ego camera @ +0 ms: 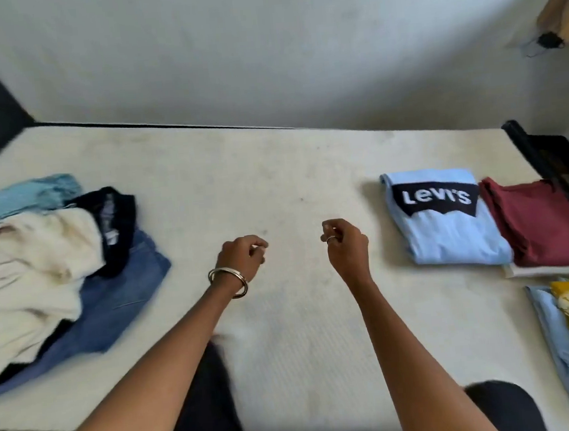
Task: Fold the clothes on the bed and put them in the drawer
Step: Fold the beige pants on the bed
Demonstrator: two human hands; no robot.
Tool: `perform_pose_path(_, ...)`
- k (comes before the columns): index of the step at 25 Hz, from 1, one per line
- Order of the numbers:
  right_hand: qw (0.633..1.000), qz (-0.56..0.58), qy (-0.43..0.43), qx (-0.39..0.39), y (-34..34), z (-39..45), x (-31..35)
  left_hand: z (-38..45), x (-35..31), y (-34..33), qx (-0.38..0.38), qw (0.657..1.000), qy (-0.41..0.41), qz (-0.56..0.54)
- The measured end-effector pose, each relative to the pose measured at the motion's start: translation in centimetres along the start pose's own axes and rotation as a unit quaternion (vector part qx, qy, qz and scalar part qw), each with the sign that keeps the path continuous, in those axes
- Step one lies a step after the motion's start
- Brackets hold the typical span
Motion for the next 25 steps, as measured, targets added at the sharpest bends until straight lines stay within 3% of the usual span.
perform_pose_path(3,0.997,0.001,0.056,0.046,-8.2,-0.7,4.6,-0.2,8.3,12.0,-0.194,0.979,0.057,0.028)
perform_pose_path(7,0.988,-0.005,0.11,0.105,-17.5,-1.1,9.1,-1.7,16.2,25.0,-0.432,0.881,0.1,0.162)
perform_pose_path(9,0.981,-0.008,0.129,0.145,-22.0,-1.0,10.8,-0.2,20.8,28.9,-0.399,0.866,0.172,0.246)
perform_pose_path(12,0.973,-0.006,0.128,0.19,-26.8,-1.2,11.9,2.5,27.5,29.2,-0.187,0.872,0.278,0.357)
perform_pose_path(13,0.97,-0.006,0.129,0.204,-28.0,-1.4,12.1,3.0,28.7,28.8,-0.159,0.869,0.292,0.366)
perform_pose_path(20,0.944,-0.019,0.133,0.301,-32.9,-4.0,11.2,5.4,28.7,26.6,-0.184,0.834,0.292,0.431)
perform_pose_path(22,0.945,-0.01,0.139,0.294,-32.2,-4.0,11.2,5.6,28.4,27.3,-0.201,0.876,0.295,0.324)
perform_pose_path(23,0.946,-0.006,0.143,0.292,-31.6,-3.8,11.7,5.6,28.1,28.1,-0.214,0.914,0.3,0.17)
perform_pose_path(24,0.945,0.001,0.142,0.294,-30.9,-3.6,12.3,5.2,27.4,28.8,-0.217,0.93,0.295,-0.02)
perform_pose_path(25,0.945,0.012,0.13,0.299,-30.3,-3.6,13.1,4.7,26.2,29.2,-0.199,0.921,0.273,-0.196)
Point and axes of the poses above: each hand's wrist, its own z-axis towards the middle knuckle, its own y-axis out of the back of the hand, x = y × z, the point moved 9 cm from there along z, towards the middle knuckle, and after that the axes turned 15 degrees about y, right-handed, at the moved point
